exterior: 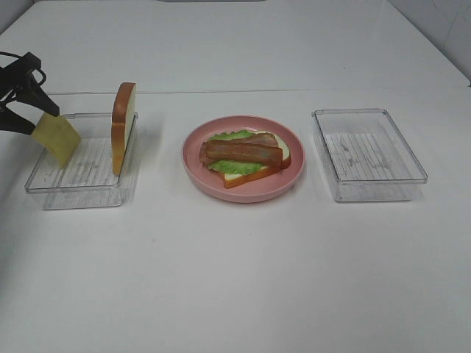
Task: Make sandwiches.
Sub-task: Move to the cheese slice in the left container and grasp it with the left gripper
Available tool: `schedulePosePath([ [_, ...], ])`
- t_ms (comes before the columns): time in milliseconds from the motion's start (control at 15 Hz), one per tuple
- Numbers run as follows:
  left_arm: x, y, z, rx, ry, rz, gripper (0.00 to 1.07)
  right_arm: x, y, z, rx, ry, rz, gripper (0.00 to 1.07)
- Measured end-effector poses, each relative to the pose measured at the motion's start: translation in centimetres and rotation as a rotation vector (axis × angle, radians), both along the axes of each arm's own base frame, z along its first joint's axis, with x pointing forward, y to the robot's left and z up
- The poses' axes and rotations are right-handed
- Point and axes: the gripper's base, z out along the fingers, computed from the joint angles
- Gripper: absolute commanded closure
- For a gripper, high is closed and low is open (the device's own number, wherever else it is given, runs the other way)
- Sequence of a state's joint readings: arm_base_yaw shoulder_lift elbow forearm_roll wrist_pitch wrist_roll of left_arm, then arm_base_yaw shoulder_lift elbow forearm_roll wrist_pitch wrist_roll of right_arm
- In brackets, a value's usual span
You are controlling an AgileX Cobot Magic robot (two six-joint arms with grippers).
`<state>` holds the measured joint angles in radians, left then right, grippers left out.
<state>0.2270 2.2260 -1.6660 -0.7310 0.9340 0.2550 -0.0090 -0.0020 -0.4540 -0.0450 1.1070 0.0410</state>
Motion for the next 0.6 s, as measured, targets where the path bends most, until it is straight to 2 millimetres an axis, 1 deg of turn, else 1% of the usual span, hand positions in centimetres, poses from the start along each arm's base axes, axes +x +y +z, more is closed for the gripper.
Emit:
schedulePosePath([
  [67,-0.04,0.09,-0.07,0.009,0.009,0.007,0.71,0.00,0.00,0.00,0.000,0.000,0.000,0.16],
  [200,-0.07,0.25,-0.22,0.027,0.018,0.013,0.72,0.00,0.00,0.00,0.000,0.000,0.000,0.16],
  [267,-0.07,0.37,-0.42,0.039,0.026,0.020,0.78,0.00,0.00,0.00,0.000,0.000,0.000,0.16],
  [333,-0.06,0.35,-0.55,0.046,0.032,0.024,0.90,0.00,0.00,0.00,0.000,0.000,0.000,0.16],
  [467,-0.05,0.40,-0.57,0.050,0.033,0.028,1.07,0.00,0.00,0.00,0.000,0.000,0.000,0.16],
  [600,-0.03,0.38,-0.62,0.065,0.032,0.026,1.07,0.00,0.00,0.00,0.000,0.000,0.000,0.16],
])
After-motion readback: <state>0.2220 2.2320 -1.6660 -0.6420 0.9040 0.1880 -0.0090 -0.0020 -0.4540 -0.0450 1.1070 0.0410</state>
